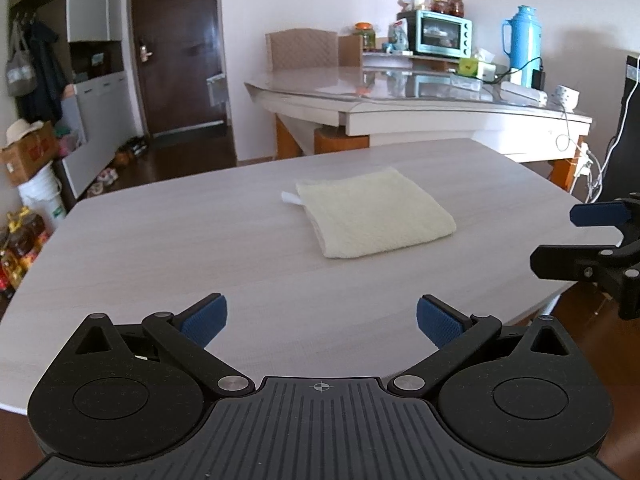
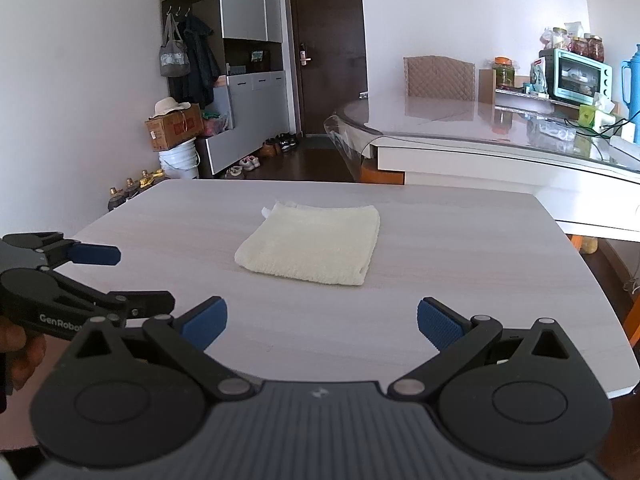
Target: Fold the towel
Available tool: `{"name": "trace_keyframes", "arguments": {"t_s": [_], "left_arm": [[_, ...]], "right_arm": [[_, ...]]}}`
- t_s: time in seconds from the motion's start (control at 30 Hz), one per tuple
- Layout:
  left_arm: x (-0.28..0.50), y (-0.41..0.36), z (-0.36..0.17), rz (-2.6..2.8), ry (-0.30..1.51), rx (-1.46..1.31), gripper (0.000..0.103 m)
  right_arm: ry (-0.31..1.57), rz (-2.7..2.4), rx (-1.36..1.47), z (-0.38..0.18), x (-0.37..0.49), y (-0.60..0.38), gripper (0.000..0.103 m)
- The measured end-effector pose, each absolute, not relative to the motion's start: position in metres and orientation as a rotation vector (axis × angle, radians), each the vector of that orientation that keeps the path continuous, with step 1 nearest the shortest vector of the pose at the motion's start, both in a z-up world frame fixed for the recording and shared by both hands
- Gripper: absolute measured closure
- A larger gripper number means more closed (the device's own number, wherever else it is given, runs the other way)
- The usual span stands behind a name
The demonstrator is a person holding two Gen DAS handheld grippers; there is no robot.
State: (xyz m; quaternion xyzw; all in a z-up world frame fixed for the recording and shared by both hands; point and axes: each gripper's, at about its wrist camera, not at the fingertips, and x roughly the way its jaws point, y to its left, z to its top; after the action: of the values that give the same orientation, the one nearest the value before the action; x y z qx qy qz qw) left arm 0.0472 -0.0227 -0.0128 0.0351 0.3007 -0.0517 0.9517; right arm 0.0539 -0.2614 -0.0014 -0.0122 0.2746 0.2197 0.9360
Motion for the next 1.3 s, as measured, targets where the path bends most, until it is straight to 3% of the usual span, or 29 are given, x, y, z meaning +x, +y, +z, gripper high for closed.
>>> {"name": "trace_keyframes", "arguments": {"t_s": [0.63,0.8,0.87,1.0,1.03,1.1,1.13,1.3], "left_arm": [[0.141,-0.012,-0.021,-0.126,0.627,0.099,0.0],[0.171,-0.019,-0.027,-0.144,0.628,0.12,0.0],[0.179,-0.019,-0.027,-0.149,0.611,0.131,0.0],[0.204,-0.002,-0.023,-0.184,0.608,0.119,0.001],[0.211,0.004,-0.021,-0.209,0.622,0.111,0.003],[0.227,0.012,-0.02,-0.257,0.651,0.113,0.021],[0.232,0.014,-0.019,-0.275,0.664,0.116,0.047],[0.256,0.013,-0.023,-0.426,0.717,0.137,0.052]], "right_arm": [[0.603,0.47,-0.052,-0.017,0.153,-0.252,0.001],[0.611,0.522,-0.095,-0.018,0.195,-0.241,0.014],[0.621,0.542,-0.108,-0.02,0.209,-0.236,0.026],[0.628,0.62,-0.123,-0.022,0.218,-0.227,0.034],[0.63,0.638,-0.127,-0.023,0.218,-0.225,0.038],[0.625,0.654,-0.138,-0.026,0.208,-0.222,0.039],[0.623,0.663,-0.144,-0.027,0.204,-0.22,0.039],[0.611,0.704,-0.171,-0.034,0.181,-0.213,0.04]]}}
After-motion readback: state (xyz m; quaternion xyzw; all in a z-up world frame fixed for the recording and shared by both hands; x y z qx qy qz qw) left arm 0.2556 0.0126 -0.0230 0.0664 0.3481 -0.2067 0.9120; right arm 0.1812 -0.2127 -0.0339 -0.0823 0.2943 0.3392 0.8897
